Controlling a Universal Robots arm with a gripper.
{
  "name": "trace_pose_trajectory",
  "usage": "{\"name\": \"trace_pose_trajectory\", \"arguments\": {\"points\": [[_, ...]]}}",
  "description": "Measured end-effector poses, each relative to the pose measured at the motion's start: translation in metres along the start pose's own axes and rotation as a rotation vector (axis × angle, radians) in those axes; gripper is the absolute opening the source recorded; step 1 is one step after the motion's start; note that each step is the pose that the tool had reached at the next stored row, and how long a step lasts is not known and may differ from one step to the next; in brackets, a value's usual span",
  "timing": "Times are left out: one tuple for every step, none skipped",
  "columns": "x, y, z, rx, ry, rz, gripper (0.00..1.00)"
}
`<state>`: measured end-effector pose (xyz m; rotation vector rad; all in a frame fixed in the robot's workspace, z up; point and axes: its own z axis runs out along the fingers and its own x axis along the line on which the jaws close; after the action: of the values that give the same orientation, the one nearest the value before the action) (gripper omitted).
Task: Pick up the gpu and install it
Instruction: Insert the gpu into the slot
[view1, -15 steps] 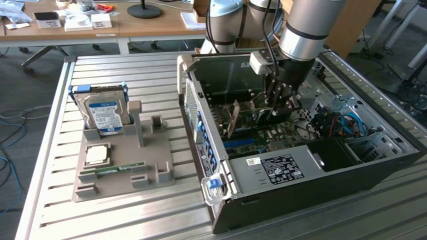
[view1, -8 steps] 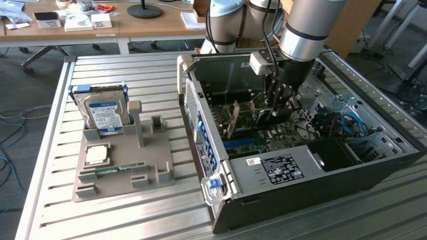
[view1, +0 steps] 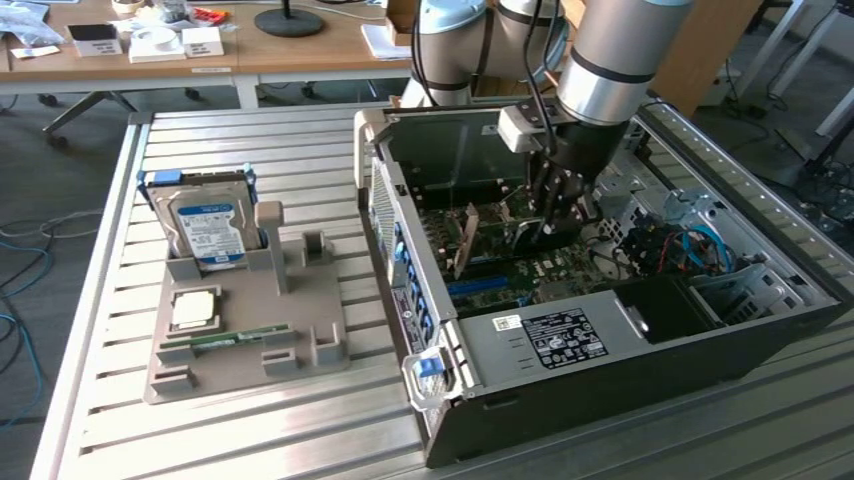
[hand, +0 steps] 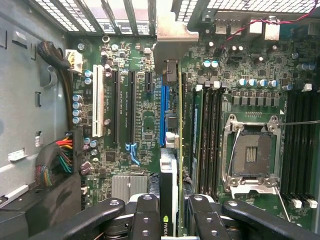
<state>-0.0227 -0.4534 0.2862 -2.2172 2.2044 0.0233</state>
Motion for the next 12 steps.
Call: {"name": "trace_pose_trajectory", "arguments": {"points": [[0.0, 0.0001, 0.0002, 0.0002, -0.0003, 0.0, 0.27], [0.0, 0.0001, 0.0002, 0.0001, -0.0004, 0.0, 0.27], [0.0, 0.0001, 0.0002, 0.0002, -0.0003, 0.0, 0.27], [0.0, 0.0001, 0.0002, 0.0001, -0.0003, 0.0, 0.27], [0.0, 0.0001, 0.0005, 0.0002, -0.0004, 0.0, 0.27], [-0.0001, 0.0, 0.0009, 0.0003, -0.0007, 0.0, 0.27], [0.0, 0.0, 0.0014, 0.0003, -0.0006, 0.0, 0.27], [0.0, 0.0001, 0.0018, 0.0001, -0.0003, 0.0, 0.27], [0.0, 0.0001, 0.0024, 0.0002, -0.0004, 0.0, 0.27], [0.0, 0.0001, 0.0028, 0.0002, -0.0003, 0.0, 0.27], [0.0, 0.0001, 0.0028, 0.0, -0.0002, 0.0, 0.27], [0.0, 0.0001, 0.0028, 0.0, -0.0001, 0.0, 0.27]]}}
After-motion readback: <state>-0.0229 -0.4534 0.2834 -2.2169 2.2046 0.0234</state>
